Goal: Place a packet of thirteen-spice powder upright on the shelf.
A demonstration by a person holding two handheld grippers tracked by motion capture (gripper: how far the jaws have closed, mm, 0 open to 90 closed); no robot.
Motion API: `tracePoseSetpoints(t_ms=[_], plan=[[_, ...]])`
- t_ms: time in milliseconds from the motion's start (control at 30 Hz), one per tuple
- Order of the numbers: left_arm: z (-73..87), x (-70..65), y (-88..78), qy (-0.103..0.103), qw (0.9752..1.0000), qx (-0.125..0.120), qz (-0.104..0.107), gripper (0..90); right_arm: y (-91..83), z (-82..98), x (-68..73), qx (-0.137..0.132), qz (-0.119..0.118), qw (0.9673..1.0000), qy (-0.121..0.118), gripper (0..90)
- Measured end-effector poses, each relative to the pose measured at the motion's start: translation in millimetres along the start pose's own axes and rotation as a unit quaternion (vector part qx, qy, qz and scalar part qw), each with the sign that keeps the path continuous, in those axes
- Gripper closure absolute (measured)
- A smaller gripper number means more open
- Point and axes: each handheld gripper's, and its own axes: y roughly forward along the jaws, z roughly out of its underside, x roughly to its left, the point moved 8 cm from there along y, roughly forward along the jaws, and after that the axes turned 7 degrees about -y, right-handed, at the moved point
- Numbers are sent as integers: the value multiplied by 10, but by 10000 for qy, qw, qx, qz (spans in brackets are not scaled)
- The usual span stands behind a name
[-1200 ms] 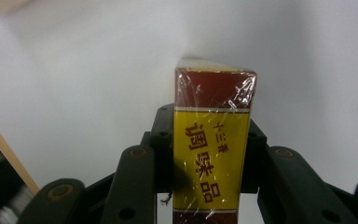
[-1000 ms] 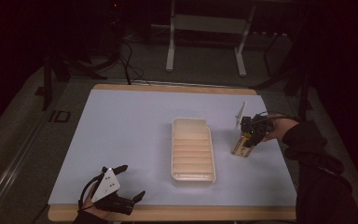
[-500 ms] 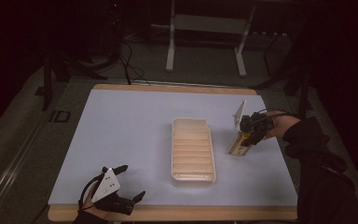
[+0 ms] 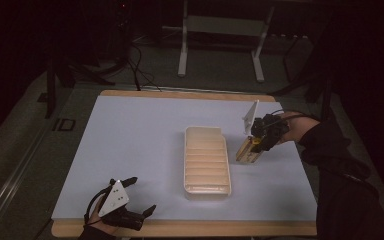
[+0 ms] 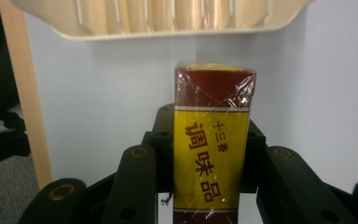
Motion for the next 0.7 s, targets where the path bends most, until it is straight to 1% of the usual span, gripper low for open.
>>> tracePoseSetpoints(t_ms=[167, 200, 233, 267, 333, 400, 433, 500, 600, 667, 700], plan=[[2, 1, 2, 3, 10000, 3, 11, 0, -69, -134, -2, -252, 1, 9996, -99, 680], [2, 1, 2, 3, 10000, 3, 11, 0, -69, -134, -2, -252, 1, 9996, -99, 680], [1, 2, 2, -2, 10000, 1, 12, 0, -81, -164, -1, -309, -3, 9995, -118, 680], [2, 2, 3, 0, 10000, 3, 14, 0, -103, -235, -5, -443, -29, 9990, -72, 680], [5, -1, 4, 0, 10000, 16, 22, 0, -117, -293, -23, -544, 4, 9985, -4, 680], [5, -4, 5, -2, 10000, 16, 32, 0, -118, -348, -39, -642, 41, 9979, 18, 680], [5, -4, 5, 2, 10000, 15, 31, 0, -115, -376, -47, -694, 65, 9976, -9, 680], [5, -3, 3, 0, 10000, 14, 28, 0, -119, -443, -36, -876, 49, 9961, -56, 680], [5, -4, 3, -5, 10000, 6, 28, 0, -136, -550, -22, -1219, 29, 9925, -126, 681], [6, -3, 2, 3, 10000, 15, 29, 0, -134, -604, -34, -1340, 88, 9908, -166, 681], [6, -4, 2, 6, 10000, 16, 31, 0, -129, -627, -41, -1384, 101, 9902, -146, 680]])
